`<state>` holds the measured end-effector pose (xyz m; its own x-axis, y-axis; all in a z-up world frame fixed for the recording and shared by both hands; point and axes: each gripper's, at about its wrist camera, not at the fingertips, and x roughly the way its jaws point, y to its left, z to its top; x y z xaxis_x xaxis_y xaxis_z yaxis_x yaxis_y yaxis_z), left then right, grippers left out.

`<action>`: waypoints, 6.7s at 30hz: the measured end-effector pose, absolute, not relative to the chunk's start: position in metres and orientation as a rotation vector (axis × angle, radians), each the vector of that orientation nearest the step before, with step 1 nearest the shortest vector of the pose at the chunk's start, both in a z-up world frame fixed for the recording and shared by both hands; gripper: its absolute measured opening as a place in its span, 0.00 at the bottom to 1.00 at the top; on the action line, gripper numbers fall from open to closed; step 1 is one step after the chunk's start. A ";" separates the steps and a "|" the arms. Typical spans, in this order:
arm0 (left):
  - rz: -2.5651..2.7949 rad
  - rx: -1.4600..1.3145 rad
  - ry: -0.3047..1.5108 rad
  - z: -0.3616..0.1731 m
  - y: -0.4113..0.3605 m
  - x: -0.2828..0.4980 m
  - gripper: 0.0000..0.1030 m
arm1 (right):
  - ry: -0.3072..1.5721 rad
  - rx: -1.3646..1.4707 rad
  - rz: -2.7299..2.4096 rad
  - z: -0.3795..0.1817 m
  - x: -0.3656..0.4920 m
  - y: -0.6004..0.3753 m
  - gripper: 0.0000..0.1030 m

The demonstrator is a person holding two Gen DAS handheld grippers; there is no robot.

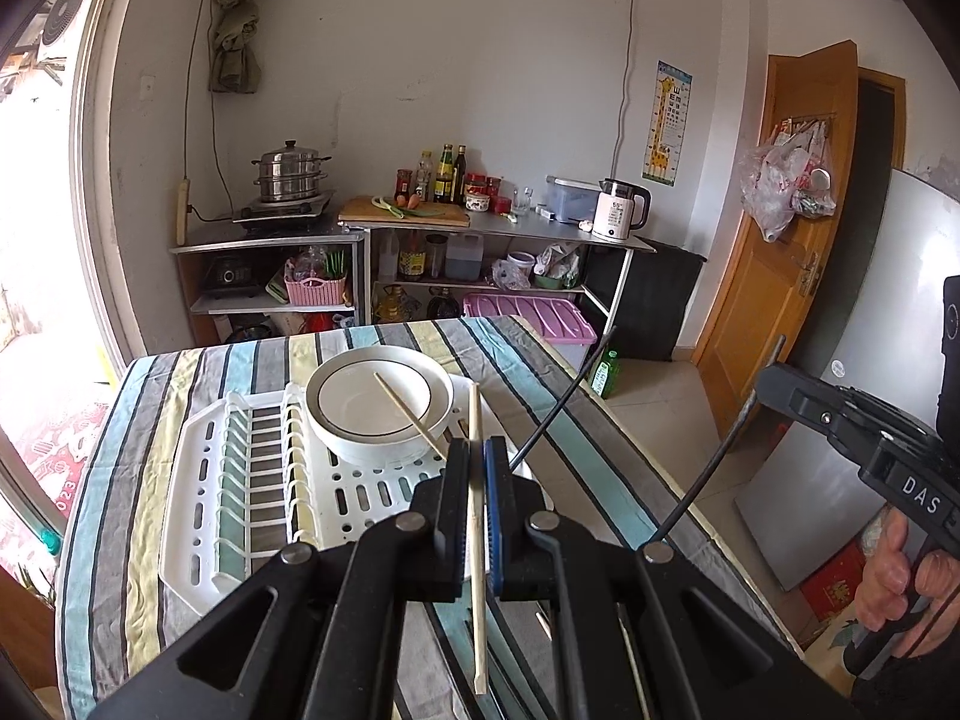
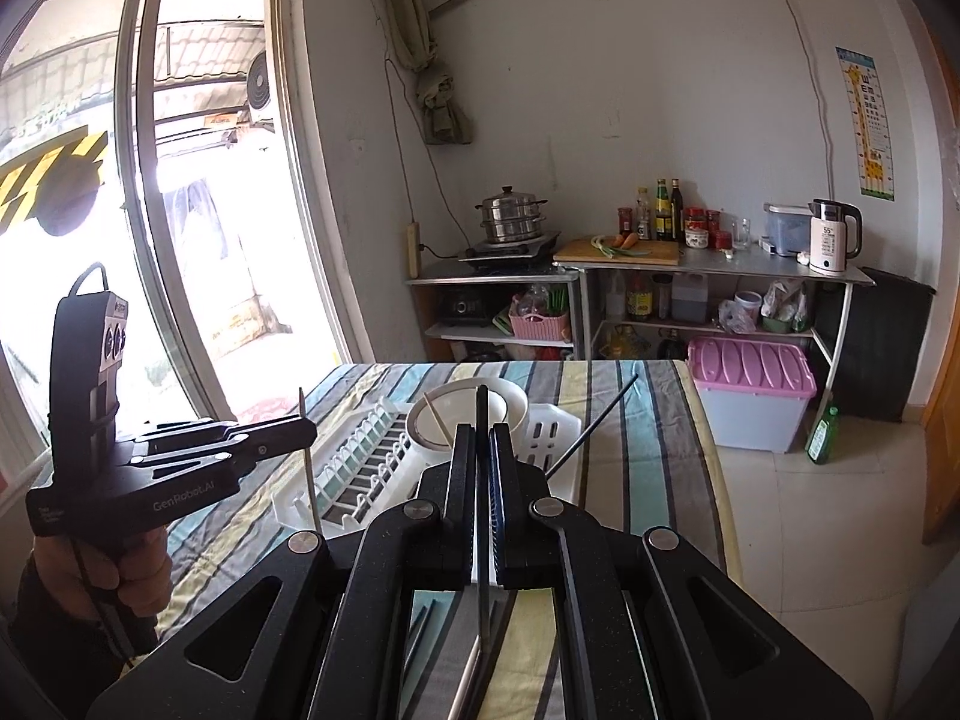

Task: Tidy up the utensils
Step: 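Lift both chopsticks upright and carry them over the white cup, then lower both chopsticks into the white cup and open both tools, then withdraw both tools toward the remaining chopsticks on the table, then lower both open tools down onto the loose chopsticks on the cloth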

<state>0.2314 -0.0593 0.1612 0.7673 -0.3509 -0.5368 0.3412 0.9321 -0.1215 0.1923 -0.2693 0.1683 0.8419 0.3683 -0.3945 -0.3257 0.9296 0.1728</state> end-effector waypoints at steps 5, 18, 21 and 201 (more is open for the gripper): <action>-0.387 -0.034 0.582 0.169 -0.068 0.253 0.05 | 0.422 0.108 0.364 0.179 0.206 -0.269 0.04; -0.396 -0.092 0.579 0.171 -0.077 0.310 0.05 | 0.415 0.125 0.364 0.186 0.245 -0.267 0.04; -0.395 -0.098 0.579 0.172 -0.079 0.320 0.05 | 0.410 0.129 0.365 0.189 0.253 -0.267 0.04; -0.256 0.045 0.904 -0.027 -0.057 0.197 0.08 | 0.932 -0.098 0.267 -0.034 0.219 -0.231 0.06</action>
<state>0.1972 -0.0568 -0.0265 0.5898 -0.2014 -0.7820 0.2390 0.9686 -0.0692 0.2189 -0.2312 -0.0337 0.5658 0.1845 -0.8036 -0.2685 0.9628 0.0320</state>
